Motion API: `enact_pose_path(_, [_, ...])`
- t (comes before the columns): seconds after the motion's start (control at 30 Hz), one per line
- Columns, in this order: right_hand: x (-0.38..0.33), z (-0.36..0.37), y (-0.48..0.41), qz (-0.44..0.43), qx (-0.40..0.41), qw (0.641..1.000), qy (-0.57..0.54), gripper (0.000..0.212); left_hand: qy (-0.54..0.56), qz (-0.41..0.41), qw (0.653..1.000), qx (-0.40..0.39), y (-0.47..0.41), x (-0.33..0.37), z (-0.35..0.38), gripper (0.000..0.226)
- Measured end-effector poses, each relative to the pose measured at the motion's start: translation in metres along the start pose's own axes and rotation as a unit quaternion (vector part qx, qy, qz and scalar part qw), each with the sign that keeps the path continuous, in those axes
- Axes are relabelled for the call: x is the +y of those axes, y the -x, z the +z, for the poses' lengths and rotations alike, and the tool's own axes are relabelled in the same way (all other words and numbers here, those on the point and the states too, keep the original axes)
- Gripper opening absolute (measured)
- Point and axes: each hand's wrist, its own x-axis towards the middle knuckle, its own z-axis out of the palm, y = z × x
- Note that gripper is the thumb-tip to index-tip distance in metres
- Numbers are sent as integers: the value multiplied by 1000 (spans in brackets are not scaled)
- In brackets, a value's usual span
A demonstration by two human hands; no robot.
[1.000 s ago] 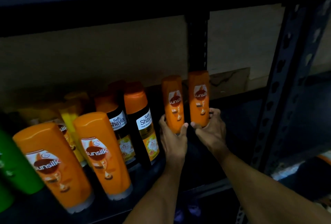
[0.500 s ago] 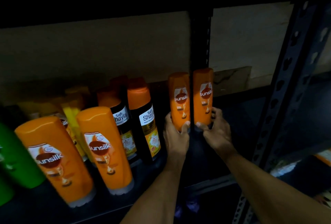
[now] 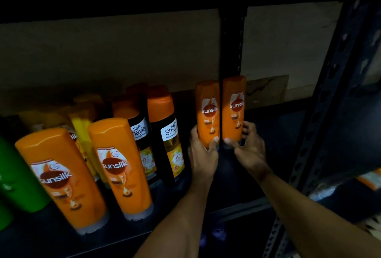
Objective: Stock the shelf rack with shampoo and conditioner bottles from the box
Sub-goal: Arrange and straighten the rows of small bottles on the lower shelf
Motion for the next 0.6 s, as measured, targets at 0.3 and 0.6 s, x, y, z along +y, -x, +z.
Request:
enact_pose_path(0.3, [-3, -1, 1, -14, -2, 1000, 6, 71, -13, 3, 1000, 12, -1, 0, 1, 71])
enact_pose_path(0.6, [-2, 0, 0, -12, 0, 1000, 12, 73, -17, 3, 1000, 8, 0, 0, 1, 72])
